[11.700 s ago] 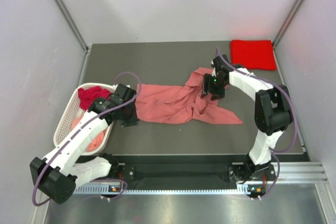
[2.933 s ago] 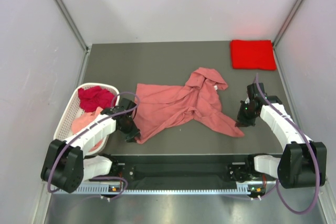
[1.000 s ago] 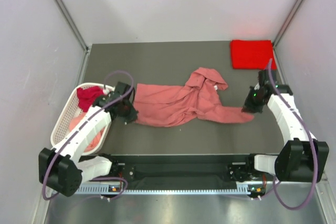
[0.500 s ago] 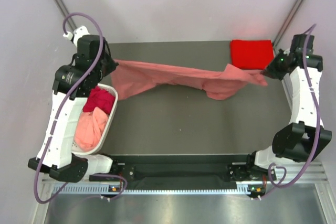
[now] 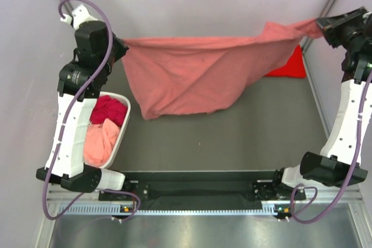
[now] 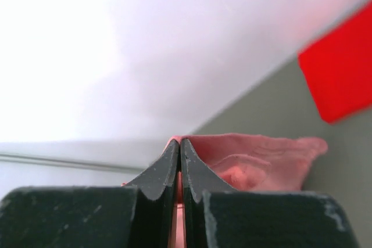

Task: Fold and stack the t-shirts
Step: Flatten the tshirt out

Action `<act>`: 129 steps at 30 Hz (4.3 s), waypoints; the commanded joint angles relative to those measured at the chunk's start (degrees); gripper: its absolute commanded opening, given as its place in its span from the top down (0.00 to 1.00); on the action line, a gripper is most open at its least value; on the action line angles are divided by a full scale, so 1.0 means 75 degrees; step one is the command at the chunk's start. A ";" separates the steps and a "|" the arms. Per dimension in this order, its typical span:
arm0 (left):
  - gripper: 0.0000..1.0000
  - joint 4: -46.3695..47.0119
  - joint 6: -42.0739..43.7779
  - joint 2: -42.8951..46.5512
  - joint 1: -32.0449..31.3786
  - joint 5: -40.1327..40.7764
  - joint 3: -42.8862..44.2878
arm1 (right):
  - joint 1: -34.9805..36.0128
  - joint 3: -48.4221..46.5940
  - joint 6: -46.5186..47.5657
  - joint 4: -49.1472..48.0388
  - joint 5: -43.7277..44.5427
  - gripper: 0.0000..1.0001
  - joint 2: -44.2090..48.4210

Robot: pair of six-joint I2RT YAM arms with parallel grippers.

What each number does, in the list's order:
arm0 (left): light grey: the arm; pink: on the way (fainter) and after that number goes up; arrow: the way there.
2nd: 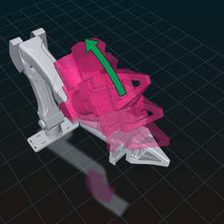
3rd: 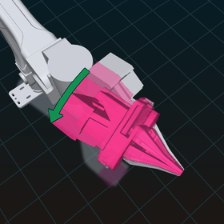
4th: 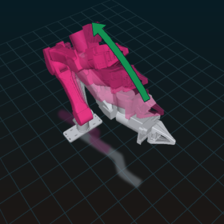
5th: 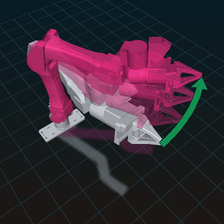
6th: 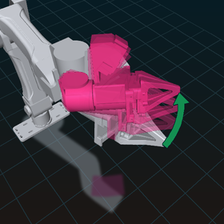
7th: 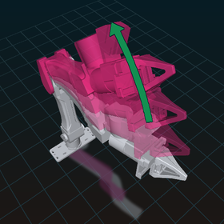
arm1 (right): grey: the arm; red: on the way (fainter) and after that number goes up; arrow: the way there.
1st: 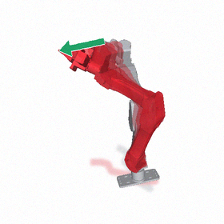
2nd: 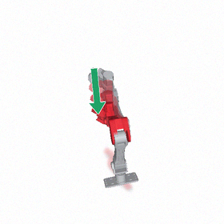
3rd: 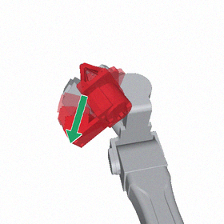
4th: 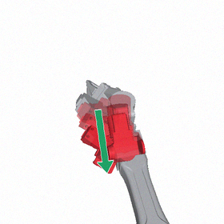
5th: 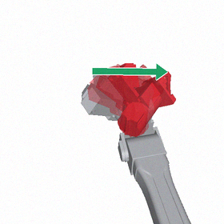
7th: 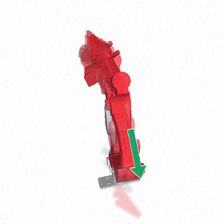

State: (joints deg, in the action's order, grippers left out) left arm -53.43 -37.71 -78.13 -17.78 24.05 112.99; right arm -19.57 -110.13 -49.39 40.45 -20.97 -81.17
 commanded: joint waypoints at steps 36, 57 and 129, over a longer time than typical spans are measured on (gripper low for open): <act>1.00 0.4898 -0.2392 -0.3311 0.2595 -0.4743 0.2118 | 0.0509 -0.1655 -0.0825 -0.3005 0.0288 1.00 -0.0781; 1.00 0.3000 -0.1220 -0.1033 -0.4882 -0.1803 0.2254 | 0.4696 0.6784 0.2201 0.0220 0.1238 0.86 0.2476; 1.00 -0.0400 -0.1558 0.2038 -0.2727 0.0614 -0.6111 | 0.3268 0.8472 0.3069 0.0888 0.1074 0.47 0.0802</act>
State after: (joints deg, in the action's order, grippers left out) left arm -57.14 -48.77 -64.45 -38.39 29.93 68.40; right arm 6.87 -47.09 -29.12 44.93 -14.44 -77.60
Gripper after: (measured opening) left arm 0.024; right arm 0.525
